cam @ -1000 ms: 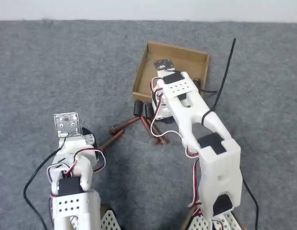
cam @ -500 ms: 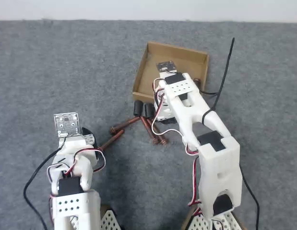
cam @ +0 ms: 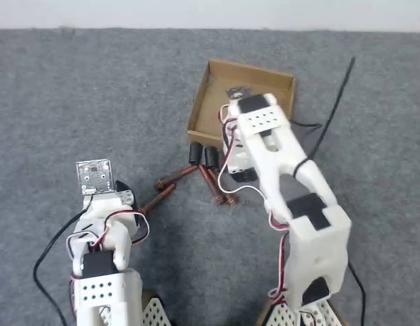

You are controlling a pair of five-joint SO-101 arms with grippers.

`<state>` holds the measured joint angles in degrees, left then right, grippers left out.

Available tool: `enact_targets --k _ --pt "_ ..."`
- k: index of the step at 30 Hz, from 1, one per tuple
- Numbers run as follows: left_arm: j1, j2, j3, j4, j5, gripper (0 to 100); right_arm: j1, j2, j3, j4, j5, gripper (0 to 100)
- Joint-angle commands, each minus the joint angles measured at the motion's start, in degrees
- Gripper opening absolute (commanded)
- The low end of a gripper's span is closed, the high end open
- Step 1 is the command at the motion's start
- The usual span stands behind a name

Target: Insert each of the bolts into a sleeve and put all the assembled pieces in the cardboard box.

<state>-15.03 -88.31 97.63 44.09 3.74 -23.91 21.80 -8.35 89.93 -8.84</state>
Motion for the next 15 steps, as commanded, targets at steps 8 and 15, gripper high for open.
enact_targets --k 8,15 --pt "0.3 -1.3 -0.7 -0.1 -0.3 1 5.2 -19.3 18.9 -5.8 0.4 0.7" --pt "0.3 -1.3 -0.7 -0.1 -0.3 1 9.5 -31.5 37.1 -14.4 0.6 0.7"
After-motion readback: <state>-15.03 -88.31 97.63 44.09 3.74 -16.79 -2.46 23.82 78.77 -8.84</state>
